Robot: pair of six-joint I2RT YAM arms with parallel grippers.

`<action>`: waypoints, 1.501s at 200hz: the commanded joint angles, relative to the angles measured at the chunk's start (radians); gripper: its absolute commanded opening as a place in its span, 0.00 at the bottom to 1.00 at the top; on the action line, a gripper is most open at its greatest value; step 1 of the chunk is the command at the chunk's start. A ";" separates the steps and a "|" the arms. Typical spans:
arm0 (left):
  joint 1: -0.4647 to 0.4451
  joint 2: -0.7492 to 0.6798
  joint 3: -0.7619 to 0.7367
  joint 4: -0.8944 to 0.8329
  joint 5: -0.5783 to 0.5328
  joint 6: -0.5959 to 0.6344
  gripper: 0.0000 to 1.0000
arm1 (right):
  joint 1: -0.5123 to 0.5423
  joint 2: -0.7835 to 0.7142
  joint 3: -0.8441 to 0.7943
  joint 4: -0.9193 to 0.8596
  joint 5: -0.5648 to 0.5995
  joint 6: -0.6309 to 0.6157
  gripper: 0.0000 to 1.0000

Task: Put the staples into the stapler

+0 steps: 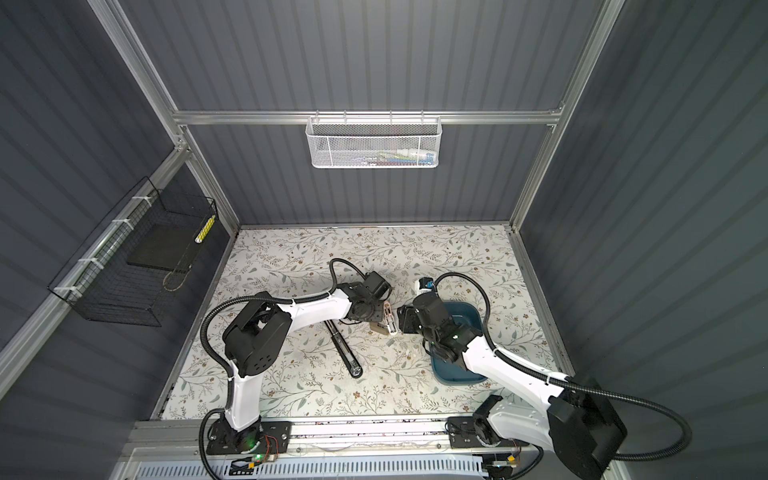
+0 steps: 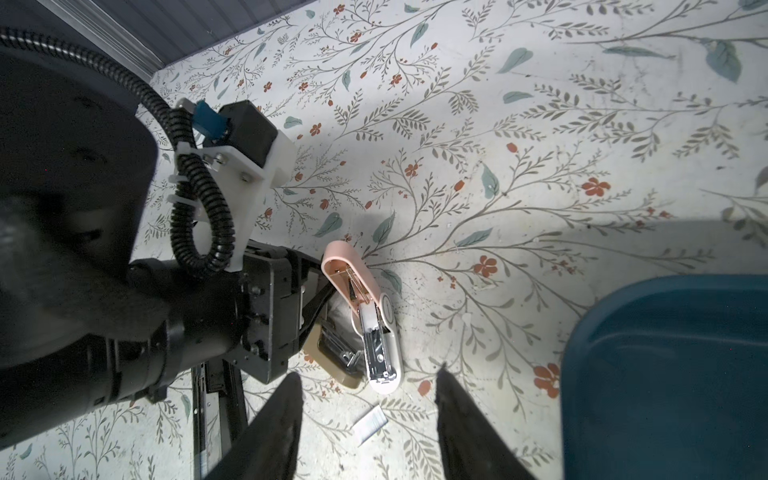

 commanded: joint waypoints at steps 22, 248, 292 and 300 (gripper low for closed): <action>0.003 -0.001 0.005 -0.001 0.010 0.013 0.24 | -0.003 -0.042 -0.024 -0.014 -0.012 0.005 0.53; -0.037 -0.270 -0.839 1.469 0.022 0.310 0.15 | 0.186 0.158 -0.053 0.223 -0.143 -0.169 0.60; -0.037 -0.232 -0.875 1.578 0.047 0.312 0.17 | 0.210 0.267 -0.014 0.256 -0.104 -0.226 0.60; -0.038 -0.236 -0.884 1.588 0.051 0.311 0.18 | 0.210 0.291 -0.008 0.267 -0.096 -0.233 0.59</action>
